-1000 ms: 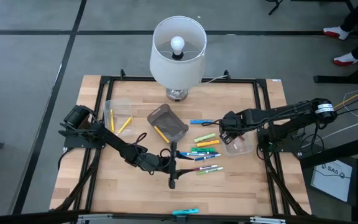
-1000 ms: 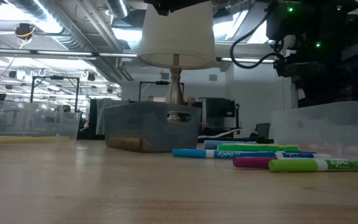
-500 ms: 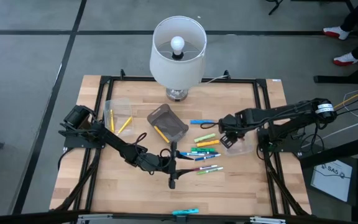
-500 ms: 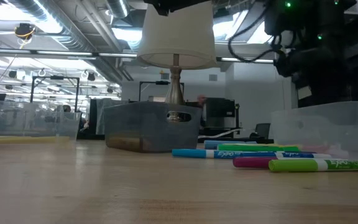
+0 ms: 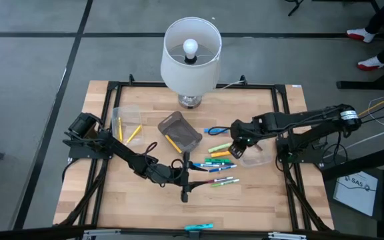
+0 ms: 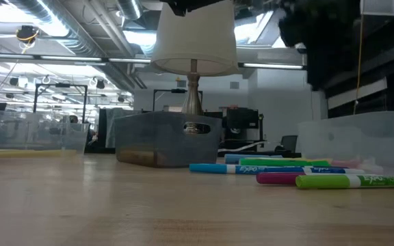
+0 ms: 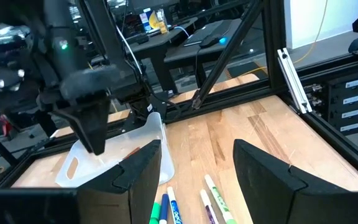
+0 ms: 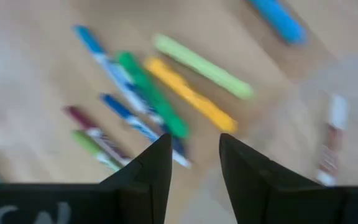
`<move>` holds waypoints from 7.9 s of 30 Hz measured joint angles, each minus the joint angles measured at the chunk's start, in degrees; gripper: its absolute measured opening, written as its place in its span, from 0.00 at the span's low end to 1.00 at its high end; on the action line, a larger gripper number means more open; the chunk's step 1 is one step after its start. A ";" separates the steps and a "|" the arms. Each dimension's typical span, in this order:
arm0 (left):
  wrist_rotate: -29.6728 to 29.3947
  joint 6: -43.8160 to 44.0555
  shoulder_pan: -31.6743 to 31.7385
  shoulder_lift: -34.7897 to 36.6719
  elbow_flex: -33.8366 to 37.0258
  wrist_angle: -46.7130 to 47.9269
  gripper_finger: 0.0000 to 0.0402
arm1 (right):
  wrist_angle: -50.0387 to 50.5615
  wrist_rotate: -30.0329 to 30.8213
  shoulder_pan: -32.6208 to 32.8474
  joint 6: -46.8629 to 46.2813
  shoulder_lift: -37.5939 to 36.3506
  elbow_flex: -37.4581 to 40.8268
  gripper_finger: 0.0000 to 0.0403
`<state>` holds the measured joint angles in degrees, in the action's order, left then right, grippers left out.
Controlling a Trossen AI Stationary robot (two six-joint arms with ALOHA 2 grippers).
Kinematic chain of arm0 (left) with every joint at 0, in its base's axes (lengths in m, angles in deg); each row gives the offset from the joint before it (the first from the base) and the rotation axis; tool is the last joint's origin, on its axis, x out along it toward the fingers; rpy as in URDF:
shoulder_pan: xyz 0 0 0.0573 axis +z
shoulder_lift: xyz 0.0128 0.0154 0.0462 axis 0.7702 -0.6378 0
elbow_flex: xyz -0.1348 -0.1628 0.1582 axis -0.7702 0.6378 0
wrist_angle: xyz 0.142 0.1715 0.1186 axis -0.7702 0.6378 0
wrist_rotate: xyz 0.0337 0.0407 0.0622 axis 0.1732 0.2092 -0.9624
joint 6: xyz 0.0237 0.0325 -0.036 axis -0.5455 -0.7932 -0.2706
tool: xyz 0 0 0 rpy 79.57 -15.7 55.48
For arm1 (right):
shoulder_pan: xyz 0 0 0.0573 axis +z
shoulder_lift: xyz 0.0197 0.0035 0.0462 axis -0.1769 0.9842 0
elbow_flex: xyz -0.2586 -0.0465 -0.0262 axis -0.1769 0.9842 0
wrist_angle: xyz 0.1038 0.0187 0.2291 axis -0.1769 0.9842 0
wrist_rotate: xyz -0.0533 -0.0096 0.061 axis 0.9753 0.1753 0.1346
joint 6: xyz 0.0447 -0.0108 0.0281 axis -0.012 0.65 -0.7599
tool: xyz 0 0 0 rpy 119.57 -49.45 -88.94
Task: Pick & Place Markers
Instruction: Put the purple highlighter into the right transparent bin
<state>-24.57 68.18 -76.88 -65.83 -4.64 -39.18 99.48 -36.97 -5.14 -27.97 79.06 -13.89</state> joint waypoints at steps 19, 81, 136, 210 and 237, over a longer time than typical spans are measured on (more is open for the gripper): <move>-16.28 -7.06 -2.25 0.02 -0.02 -7.40 0.49 | -29.41 3.56 20.74 16.00 6.82 -0.02 0.33; 15.60 16.68 13.37 87.60 55.25 23.13 0.49 | -26.37 10.97 27.92 17.78 26.32 0.00 0.33; 16.97 17.59 19.12 102.53 52.35 46.83 0.49 | -25.84 10.28 23.97 23.55 31.74 -0.25 0.33; 17.04 17.57 19.10 102.51 52.35 46.83 0.49 | -7.31 30.61 22.92 -7.14 25.40 -14.53 0.07; 17.09 17.57 19.10 102.51 52.35 46.85 0.49 | 3.37 38.56 22.85 -7.63 9.02 -14.51 0.07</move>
<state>-7.48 85.75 -57.77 36.68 47.71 7.67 102.85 1.59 17.71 -35.60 88.09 -28.40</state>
